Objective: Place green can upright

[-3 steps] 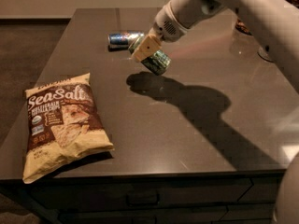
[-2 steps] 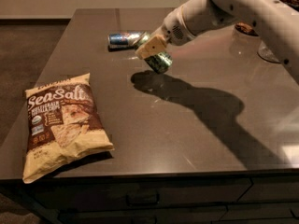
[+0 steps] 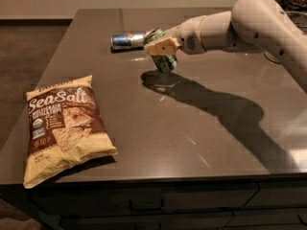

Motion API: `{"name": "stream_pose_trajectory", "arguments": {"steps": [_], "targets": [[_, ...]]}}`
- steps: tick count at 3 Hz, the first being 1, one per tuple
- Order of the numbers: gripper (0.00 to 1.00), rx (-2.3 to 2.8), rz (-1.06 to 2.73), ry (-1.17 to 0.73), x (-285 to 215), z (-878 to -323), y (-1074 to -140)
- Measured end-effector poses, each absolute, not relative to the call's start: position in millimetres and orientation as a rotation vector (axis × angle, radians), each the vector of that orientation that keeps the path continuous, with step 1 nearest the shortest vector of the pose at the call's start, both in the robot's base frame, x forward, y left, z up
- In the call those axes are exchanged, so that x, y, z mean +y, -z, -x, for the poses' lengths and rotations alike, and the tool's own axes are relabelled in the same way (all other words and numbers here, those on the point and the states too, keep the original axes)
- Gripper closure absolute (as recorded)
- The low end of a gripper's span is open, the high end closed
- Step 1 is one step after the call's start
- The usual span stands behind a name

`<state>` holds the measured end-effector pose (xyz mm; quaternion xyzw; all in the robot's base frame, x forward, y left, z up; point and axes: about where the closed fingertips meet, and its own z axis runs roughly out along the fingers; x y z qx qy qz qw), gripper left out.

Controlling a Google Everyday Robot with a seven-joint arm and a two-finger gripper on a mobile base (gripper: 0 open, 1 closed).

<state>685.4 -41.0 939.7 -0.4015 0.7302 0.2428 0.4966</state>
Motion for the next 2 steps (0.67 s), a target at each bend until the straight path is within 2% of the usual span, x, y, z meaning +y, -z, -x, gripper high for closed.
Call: {"name": "stream_pose_trajectory", "arguments": {"steps": [2], "targets": [[1.00,1.613,0.726,-0.697,-59.5,-698.5,-936.9]]}}
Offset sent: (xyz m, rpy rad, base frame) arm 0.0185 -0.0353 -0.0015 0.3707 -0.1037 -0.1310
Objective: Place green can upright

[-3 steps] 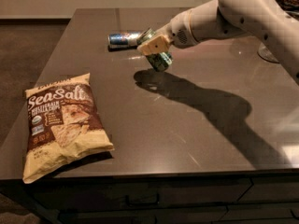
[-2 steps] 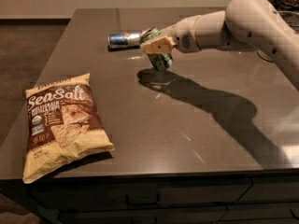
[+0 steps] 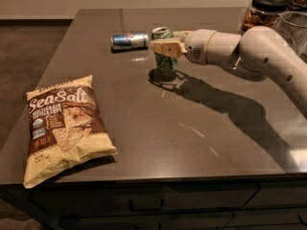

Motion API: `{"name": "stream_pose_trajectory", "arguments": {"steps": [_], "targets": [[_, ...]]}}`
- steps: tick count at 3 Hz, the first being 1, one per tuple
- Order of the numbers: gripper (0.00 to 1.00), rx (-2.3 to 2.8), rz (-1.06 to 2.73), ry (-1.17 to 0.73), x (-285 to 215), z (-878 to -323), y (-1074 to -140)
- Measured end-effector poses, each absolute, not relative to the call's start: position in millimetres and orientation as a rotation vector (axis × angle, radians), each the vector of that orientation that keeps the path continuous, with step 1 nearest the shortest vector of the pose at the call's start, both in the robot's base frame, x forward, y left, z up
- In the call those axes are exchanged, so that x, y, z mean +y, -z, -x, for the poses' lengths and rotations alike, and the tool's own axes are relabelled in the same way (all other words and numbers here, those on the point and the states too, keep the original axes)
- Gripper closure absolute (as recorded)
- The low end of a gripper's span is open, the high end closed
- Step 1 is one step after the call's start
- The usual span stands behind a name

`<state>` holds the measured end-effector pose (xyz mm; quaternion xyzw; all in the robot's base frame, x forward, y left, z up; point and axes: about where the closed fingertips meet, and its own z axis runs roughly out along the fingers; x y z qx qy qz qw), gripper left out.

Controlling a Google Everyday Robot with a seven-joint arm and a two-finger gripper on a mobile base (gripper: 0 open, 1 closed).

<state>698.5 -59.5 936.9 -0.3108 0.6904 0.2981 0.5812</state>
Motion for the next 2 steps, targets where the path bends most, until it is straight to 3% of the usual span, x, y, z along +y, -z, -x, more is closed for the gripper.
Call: {"name": "stream_pose_trajectory", "arguments": {"steps": [2], "targets": [[1.00,1.538,0.622,-0.746,-66.7,-703.4,-926.2]]}}
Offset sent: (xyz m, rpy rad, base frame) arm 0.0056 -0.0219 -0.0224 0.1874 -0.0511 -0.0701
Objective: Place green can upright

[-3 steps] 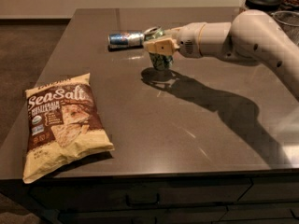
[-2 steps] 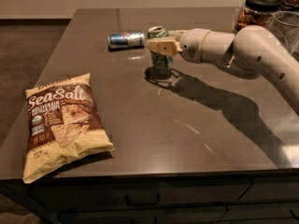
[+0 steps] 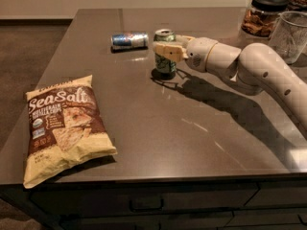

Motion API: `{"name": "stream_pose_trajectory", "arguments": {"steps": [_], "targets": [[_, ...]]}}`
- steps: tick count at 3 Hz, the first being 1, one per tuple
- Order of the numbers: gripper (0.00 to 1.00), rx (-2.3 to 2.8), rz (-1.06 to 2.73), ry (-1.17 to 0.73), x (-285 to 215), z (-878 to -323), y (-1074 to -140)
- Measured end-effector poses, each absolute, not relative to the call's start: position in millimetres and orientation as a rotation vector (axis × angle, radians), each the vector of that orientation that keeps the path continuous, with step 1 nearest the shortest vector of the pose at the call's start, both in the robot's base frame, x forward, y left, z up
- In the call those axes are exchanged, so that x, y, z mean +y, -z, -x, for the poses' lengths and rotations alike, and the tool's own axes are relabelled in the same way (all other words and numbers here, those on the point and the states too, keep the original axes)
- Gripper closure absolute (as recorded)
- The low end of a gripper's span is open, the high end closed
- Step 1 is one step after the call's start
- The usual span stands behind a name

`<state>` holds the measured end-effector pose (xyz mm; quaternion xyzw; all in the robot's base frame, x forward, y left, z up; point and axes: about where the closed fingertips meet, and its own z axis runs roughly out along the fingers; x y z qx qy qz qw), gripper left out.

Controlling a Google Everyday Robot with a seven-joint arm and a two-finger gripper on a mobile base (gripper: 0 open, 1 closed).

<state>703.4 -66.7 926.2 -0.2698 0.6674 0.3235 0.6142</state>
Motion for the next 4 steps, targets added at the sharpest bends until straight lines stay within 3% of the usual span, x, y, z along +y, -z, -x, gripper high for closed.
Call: {"name": "stream_pose_trajectory", "arguments": {"steps": [1,4], "targets": [[0.93,1.515,0.580,-0.752,-72.3,-702.3,-919.4],[0.15,1.469,0.580,-0.690,-80.2,-695.1,-914.3]]}}
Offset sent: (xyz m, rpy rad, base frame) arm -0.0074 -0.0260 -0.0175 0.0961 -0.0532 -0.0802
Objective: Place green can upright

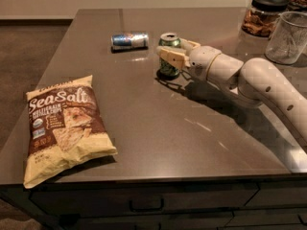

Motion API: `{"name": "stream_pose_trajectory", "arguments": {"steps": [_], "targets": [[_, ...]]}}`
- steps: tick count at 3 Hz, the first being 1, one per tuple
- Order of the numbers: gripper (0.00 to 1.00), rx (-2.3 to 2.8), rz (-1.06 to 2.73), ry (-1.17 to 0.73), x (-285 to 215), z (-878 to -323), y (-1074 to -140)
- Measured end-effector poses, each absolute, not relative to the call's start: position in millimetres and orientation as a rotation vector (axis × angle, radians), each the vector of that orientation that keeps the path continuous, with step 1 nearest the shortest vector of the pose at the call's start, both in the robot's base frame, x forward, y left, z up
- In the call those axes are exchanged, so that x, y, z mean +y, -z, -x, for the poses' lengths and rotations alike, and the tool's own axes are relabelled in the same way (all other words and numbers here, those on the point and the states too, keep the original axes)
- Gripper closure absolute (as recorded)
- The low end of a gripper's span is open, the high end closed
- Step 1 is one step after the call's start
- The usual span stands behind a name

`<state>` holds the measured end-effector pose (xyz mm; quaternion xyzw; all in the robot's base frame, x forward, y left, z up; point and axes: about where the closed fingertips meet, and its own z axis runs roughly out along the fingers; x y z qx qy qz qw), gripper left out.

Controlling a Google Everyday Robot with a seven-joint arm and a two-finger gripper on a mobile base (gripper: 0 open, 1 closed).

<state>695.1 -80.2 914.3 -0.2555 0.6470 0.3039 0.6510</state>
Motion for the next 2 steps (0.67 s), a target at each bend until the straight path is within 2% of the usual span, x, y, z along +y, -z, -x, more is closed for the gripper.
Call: {"name": "stream_pose_trajectory", "arguments": {"steps": [1,2], "targets": [[0.00,1.468,0.583,-0.693,-77.6,-695.0,-914.7],[0.00,1.468,0.584,-0.693,-77.5,-695.0,-914.8]]}}
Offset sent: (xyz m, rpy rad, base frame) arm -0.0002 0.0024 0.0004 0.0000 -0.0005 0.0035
